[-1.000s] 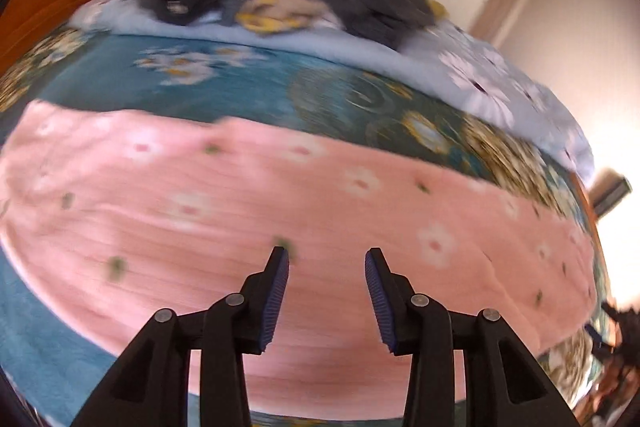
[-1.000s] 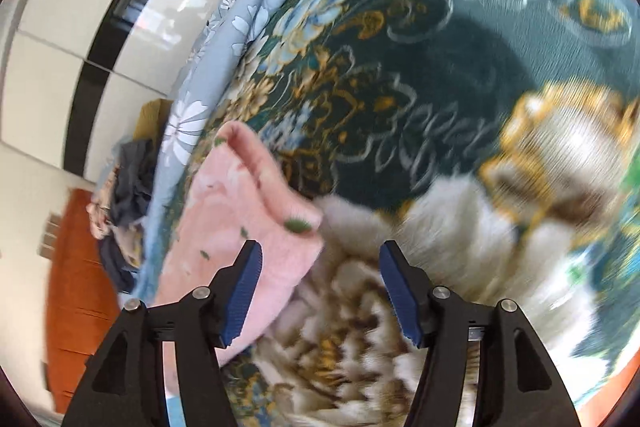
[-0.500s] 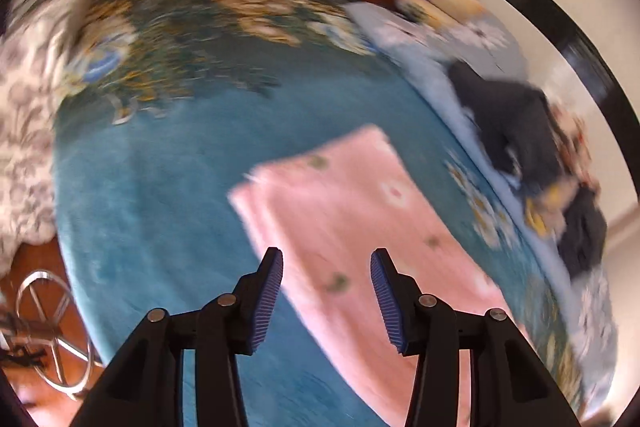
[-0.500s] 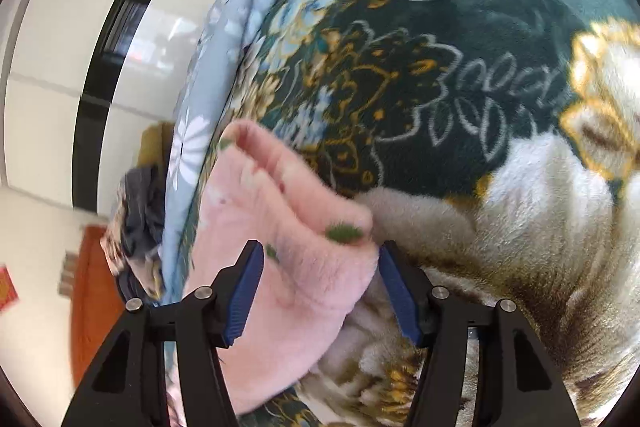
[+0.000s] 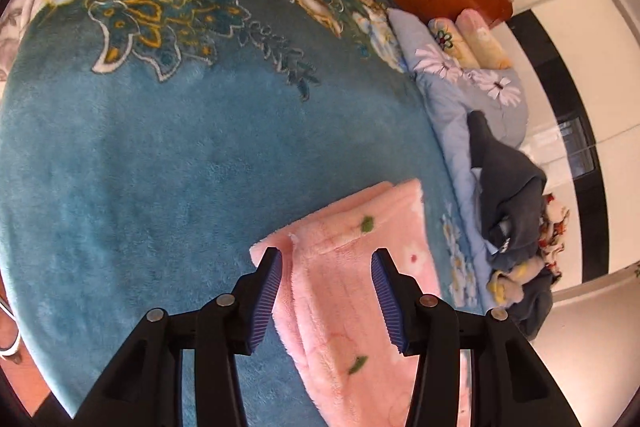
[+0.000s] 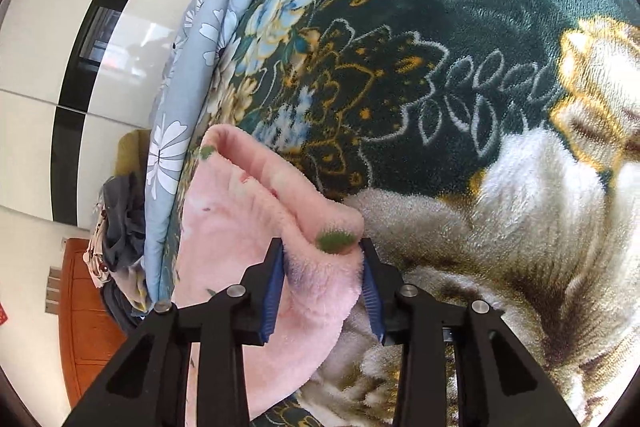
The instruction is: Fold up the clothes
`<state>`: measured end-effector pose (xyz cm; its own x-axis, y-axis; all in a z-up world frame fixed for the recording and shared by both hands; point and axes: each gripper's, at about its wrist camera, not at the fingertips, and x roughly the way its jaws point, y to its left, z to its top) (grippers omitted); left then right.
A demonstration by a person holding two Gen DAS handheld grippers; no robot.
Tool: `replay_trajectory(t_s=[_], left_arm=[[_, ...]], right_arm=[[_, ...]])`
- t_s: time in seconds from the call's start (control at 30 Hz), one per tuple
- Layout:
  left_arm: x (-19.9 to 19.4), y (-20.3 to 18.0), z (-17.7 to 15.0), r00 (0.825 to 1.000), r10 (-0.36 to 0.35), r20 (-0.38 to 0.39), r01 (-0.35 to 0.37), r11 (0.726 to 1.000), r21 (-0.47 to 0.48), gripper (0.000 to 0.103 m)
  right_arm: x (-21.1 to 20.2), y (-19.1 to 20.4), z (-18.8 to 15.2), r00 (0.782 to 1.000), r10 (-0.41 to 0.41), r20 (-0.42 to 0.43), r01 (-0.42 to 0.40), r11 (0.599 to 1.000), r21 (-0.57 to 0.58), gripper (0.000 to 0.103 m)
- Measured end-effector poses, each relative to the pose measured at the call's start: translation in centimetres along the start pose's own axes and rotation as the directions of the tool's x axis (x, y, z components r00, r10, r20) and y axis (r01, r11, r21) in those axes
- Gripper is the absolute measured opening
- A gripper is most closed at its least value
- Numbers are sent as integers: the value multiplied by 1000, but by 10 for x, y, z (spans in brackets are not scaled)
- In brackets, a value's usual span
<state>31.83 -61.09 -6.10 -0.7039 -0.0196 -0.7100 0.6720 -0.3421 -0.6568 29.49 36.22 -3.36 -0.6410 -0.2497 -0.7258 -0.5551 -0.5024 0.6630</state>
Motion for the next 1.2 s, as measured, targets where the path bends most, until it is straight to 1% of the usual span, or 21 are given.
replay_trajectory(t_s=[0.07, 0.17, 0.2, 0.23, 0.27, 0.33, 0.43, 0.47, 0.5, 0.53, 0.6, 0.63, 0.7, 0.8, 0.83, 0.9, 1.0, 1.03, 1.1, 1.17, 1.2], left_arm=[[4, 1, 0, 1000, 4, -6, -4, 1000, 1, 50], [3, 3, 0, 999, -30, 18, 30, 999, -18, 48], [1, 1, 1, 999, -37, 29, 38, 999, -14, 46], [1, -2, 1, 998, -47, 34, 47, 999, -3, 40], [1, -7, 0, 998, -47, 38, 46, 999, 27, 38], [1, -16, -2, 998, -31, 47, 27, 996, 82, 37], [8, -15, -1, 1000, 8, 22, -10, 997, 80, 36], [9, -13, -1, 999, 27, 23, -29, 997, 75, 32], [8, -11, -1, 998, 53, 38, -56, 996, 71, 17], [7, -10, -1, 996, 69, 53, -72, 995, 70, 12], [1, -8, -3, 994, 68, 83, -75, 994, 83, 10], [-2, -10, -3, 993, 70, 97, -80, 991, 107, 9], [-7, -16, -3, 989, 83, 123, -101, 985, 143, 8], [-7, -8, 2, 979, 137, 150, -154, 982, 106, 7], [-5, -4, 3, 977, 159, 143, -174, 980, 97, 7], [3, 0, 3, 975, 189, 113, -203, 971, 129, 7], [3, 0, 1, 984, 147, 99, -161, 974, 162, 8], [0, 3, 3, 988, 125, 89, -137, 980, 147, 11], [-5, 10, 6, 994, 86, 65, -93, 990, 105, 11], [-11, 19, 7, 997, 69, 42, -72, 996, 57, 19], [-13, 22, 5, 998, 61, 35, -62, 997, 38, 27]], right_arm=[[0, 2, -1, 1000, -16, 4, 16, 1000, 3, 38], [1, 5, -1, 999, -35, 7, 35, 999, 6, 38], [1, 6, -1, 999, -39, 7, 39, 999, 7, 38], [1, 6, -1, 999, -43, 7, 42, 999, 9, 38], [1, 6, -2, 999, -45, 7, 45, 999, 12, 38], [1, 6, -2, 999, -49, 8, 49, 999, 17, 39], [2, 8, -3, 998, -58, 8, 58, 998, 19, 39], [2, 8, -3, 998, -61, 8, 61, 998, 19, 39], [2, 9, -4, 998, -63, 8, 63, 998, 18, 39], [2, 9, -4, 998, -65, 7, 65, 998, 19, 39], [2, 9, -4, 998, -65, 6, 65, 998, 25, 39], [2, 9, -4, 998, -66, 5, 65, 998, 26, 39], [2, 9, -4, 998, -69, 5, 69, 997, 27, 39], [4, 9, -4, 997, -74, 4, 74, 997, 31, 40], [4, 9, -4, 997, -75, 3, 75, 997, 30, 40], [5, 10, -3, 997, -77, 2, 77, 997, 29, 40], [5, 9, -3, 997, -73, 2, 73, 997, 33, 40], [5, 8, -3, 997, -71, 3, 71, 997, 34, 40], [5, 9, -4, 997, -72, 3, 72, 997, 34, 40], [7, 8, 0, 997, -71, 0, 71, 997, 30, 40], [7, 8, 0, 997, -72, 0, 72, 997, 29, 40]])
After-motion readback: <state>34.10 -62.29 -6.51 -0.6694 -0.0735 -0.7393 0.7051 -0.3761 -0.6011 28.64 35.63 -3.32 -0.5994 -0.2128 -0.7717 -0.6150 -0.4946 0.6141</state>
